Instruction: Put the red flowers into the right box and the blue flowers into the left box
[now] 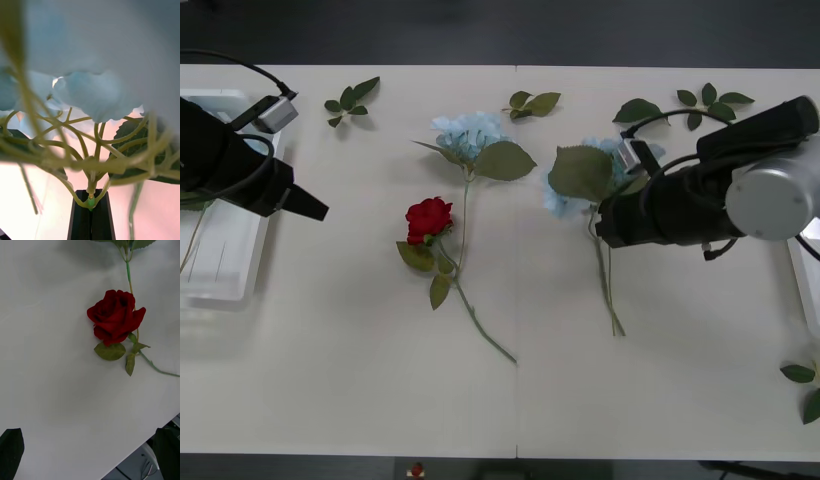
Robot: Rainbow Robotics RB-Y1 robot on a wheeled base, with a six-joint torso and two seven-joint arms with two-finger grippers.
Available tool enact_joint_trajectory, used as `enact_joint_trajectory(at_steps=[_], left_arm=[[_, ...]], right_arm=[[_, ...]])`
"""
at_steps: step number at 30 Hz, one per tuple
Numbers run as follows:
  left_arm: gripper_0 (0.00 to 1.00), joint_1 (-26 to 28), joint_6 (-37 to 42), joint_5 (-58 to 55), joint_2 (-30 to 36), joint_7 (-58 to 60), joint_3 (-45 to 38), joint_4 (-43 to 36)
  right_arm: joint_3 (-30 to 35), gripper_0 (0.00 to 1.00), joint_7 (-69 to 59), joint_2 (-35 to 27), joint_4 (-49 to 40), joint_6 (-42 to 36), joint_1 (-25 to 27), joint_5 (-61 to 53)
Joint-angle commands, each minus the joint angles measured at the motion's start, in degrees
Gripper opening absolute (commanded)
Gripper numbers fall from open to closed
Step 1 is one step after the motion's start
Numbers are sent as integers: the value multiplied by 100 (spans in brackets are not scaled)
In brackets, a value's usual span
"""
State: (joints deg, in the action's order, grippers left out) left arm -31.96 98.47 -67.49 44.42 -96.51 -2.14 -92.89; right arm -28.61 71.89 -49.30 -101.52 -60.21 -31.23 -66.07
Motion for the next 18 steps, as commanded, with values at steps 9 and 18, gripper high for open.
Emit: enact_joint_trajectory(at_steps=[9, 18], left_arm=[[100, 524, -618, 606, -153, 2567, 996, -1943], [100, 735, -970, 351, -425, 2497, 1136, -2453]], right_arm=[[480, 0, 1908, -44, 53, 985, -586, -1963], [480, 0, 2910, 430, 80, 2189, -700, -2771]])
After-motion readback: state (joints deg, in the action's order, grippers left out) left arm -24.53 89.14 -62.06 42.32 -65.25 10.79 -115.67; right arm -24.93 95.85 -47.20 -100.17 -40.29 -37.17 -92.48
